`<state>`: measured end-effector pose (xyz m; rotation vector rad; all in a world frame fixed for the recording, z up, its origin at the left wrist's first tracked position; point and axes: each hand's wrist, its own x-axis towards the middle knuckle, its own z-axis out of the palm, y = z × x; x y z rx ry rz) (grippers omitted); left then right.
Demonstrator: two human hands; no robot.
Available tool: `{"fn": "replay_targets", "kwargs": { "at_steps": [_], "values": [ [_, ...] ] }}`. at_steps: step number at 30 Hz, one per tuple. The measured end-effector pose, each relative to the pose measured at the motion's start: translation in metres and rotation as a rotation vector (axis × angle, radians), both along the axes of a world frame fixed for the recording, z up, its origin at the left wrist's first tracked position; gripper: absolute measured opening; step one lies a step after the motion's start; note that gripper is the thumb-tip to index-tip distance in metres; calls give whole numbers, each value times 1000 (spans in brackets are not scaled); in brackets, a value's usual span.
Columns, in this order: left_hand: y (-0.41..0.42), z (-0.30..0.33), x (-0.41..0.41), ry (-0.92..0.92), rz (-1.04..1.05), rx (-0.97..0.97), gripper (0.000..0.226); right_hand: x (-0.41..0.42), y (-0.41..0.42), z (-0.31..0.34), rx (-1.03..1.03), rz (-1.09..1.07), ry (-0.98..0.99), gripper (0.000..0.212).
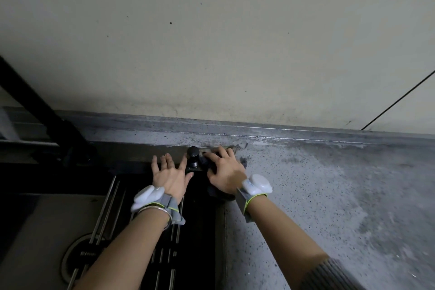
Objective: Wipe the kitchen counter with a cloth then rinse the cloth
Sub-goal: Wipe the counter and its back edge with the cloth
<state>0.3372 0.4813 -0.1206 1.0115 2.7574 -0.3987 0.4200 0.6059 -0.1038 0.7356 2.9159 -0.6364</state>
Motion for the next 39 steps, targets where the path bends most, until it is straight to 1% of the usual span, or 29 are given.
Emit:
{"fn": "replay_targets", "kwargs": {
  "at_steps": [4, 8, 11, 13, 19, 20, 23, 26, 27, 30, 36, 39],
  "values": [
    [1, 3, 2, -29, 11, -12, 55, 13, -6, -2, -35, -6, 30, 50],
    [-1, 3, 3, -58, 36, 4, 54, 24, -11, -4, -136, 6, 87, 47],
    [-8, -1, 5, -95, 47, 60, 55, 30, -16, -5, -163, 14, 100, 47],
    [-16, -6, 7, -130, 52, 130, 56, 35, -19, -5, -172, 13, 92, 48],
    [-62, -16, 11, -61, 87, 336, 58, 51, -32, -4, -222, 6, 98, 47],
    [-72, -16, 14, -62, 91, 343, 58, 54, -35, -3, -236, -2, 105, 46],
    [-101, -16, 27, -89, 113, 361, 69, 65, -47, -2, -269, -23, 119, 43],
    [-129, -19, 44, -116, 124, 393, 59, 79, -60, 0, -291, -45, 113, 42],
    [-139, -20, 51, -124, 126, 395, 59, 83, -66, 1, -302, -55, 111, 42],
    [-165, -18, 72, -138, 131, 416, 80, 98, -79, 4, -328, -82, 106, 43],
    [-211, -13, 107, -182, 129, 443, 92, 136, -111, 6, -356, -99, 118, 43],
    [-233, -9, 126, -176, 120, 441, 93, 157, -132, 7, -372, -112, 133, 43]
  ]
}}
